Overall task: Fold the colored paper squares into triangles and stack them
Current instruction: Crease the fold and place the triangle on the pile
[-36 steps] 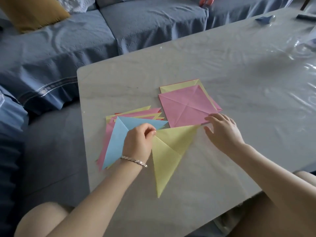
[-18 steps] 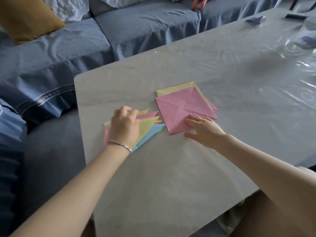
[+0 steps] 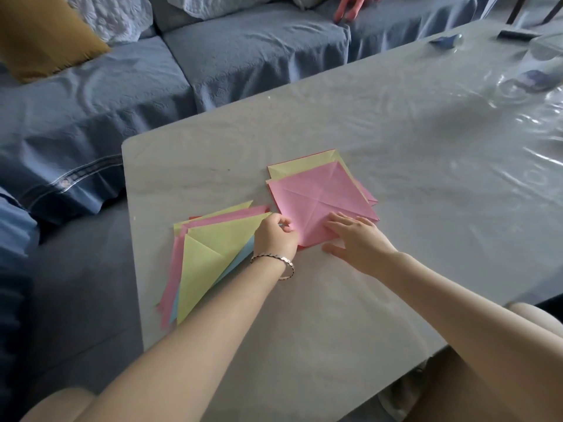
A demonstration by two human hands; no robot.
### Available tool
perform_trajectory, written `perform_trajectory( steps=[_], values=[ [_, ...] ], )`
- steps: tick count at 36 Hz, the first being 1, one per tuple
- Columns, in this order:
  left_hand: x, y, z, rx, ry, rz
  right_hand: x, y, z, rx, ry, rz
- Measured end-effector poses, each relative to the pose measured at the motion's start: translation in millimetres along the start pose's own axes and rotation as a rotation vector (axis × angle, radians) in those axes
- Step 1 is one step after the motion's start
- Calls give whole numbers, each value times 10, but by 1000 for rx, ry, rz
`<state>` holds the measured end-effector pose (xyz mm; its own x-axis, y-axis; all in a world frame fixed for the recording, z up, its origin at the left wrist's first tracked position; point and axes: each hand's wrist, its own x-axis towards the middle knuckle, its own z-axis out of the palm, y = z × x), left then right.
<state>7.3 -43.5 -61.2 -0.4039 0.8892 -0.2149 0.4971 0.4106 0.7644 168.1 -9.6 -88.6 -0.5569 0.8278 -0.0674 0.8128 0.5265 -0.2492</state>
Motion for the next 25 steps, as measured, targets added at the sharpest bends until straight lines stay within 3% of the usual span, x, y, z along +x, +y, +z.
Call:
perform_trajectory(
  steps=[10, 17, 21, 25],
  values=[
    [35, 183, 77, 22, -6, 31, -73, -32, 51, 28, 96, 54],
    [-66, 38, -216, -31, -85, 100, -369, 275, 8, 122, 391, 24],
    [-152, -172, -454, -6, -216, 60, -539, 335, -37, 215, 373, -93],
    [-226, -253, -584, 51, -272, 90, -668, 195, -26, 282, 247, -281]
  ],
)
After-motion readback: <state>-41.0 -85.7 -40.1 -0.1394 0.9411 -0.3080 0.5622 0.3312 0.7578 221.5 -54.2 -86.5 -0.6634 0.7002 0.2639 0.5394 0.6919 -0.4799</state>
